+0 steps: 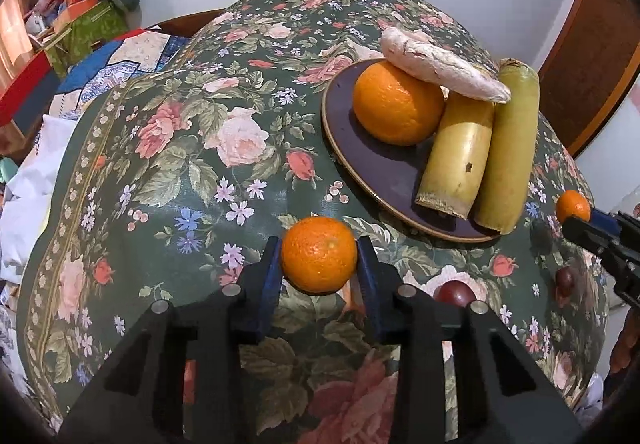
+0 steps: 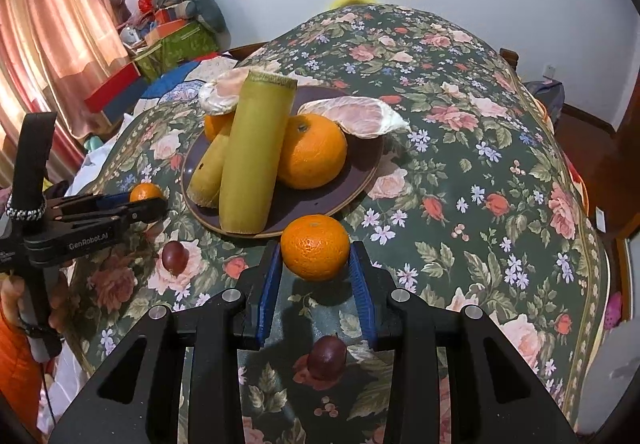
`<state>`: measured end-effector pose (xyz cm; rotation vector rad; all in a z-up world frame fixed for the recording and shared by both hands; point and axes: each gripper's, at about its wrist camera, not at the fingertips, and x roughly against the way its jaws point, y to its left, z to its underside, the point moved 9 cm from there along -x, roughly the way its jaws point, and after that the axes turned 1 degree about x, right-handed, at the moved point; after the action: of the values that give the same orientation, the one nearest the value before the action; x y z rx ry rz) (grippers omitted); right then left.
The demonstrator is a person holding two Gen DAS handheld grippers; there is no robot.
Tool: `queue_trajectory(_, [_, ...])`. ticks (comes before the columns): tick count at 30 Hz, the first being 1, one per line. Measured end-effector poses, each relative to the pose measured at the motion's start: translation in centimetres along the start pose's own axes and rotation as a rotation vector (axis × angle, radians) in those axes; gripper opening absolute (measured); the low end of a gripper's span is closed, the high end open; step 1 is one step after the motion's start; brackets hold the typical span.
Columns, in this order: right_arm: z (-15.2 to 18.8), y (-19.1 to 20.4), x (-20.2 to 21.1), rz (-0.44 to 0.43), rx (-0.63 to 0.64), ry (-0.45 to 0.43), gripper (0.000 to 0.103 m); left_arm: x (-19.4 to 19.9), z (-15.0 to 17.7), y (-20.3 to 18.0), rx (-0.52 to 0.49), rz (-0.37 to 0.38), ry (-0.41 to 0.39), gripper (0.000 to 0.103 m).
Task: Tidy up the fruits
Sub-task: 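Place the mandarins on the plate with both tools and open them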
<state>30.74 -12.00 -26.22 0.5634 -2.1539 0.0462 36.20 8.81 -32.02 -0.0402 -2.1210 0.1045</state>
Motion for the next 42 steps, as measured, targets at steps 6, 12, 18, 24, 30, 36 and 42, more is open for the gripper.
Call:
queue_trajectory(6, [-0.8, -0.3, 0.4, 0.000, -0.005, -0.022, 0.031, 1.2, -0.7, -0.4, -0.007, -0.001, -0.026, 0.037])
queue_trajectory(12, [-1.9, -0.5, 0.5, 0.002, 0.003, -0.041, 0.031, 2.2, -2.6, -1.2, -0.005, 0.017, -0.065, 0.037])
queue_trajectory(18, [-2.9, -0.9, -0.2, 0.008, 0.006, -0.049, 0.031, 2.0, -4.1, -2.5, -0.028, 0.030, -0.083, 0.037])
queue_trajectory(24, [-3.5, -1.5, -1.3, 0.026, 0.017, -0.041, 0.031, 1.0, -5.0, -3.2, -0.061, 0.012, -0.086, 0.037])
queue_trajectory(30, [-3.6, -1.9, -2.8, 0.013, 0.021, -0.012, 0.031, -0.1, -5.5, -3.4, -0.062, 0.020, -0.078, 0.037])
queue_trajectory(36, [-2.6, -0.3, -3.6, -0.030, 0.047, 0.009, 0.031, -1.5, -5.6, -3.8, -0.062, 0.031, -0.057, 0.037])
queue_trajectory(42, [-2.4, 0.0, -4.2, -0.040, 0.054, 0.021, 0.033, -2.0, -5.3, -4.1, -0.072, 0.044, -0.048, 0.037])
